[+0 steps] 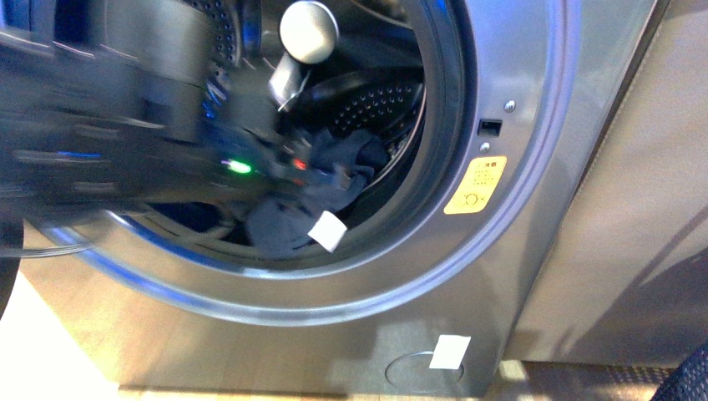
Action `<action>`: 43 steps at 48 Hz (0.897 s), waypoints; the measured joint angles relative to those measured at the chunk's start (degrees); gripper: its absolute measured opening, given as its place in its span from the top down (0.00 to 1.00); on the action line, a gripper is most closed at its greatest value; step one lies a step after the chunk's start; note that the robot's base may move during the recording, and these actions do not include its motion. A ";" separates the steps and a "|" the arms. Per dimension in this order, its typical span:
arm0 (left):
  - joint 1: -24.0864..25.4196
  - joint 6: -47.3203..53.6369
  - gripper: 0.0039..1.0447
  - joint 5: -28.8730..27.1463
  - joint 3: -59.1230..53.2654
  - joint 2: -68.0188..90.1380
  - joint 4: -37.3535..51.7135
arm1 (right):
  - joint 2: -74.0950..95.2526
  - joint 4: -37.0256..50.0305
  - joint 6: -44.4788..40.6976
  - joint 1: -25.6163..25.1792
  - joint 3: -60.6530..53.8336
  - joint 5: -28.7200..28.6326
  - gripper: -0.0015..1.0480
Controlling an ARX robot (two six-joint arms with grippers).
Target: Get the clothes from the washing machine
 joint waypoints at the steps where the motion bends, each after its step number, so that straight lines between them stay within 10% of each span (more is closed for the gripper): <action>1: 0.26 0.07 0.93 0.79 -1.49 -1.77 0.33 | 0.00 0.00 0.00 0.00 0.00 0.00 0.07; 22: 0.57 0.17 0.93 15.41 -13.25 -31.30 -2.67 | 0.00 0.00 0.00 0.00 0.00 0.00 0.07; 43: -6.58 2.05 0.93 15.52 -6.60 -44.72 -10.27 | 0.00 0.00 0.00 0.00 0.00 0.00 0.07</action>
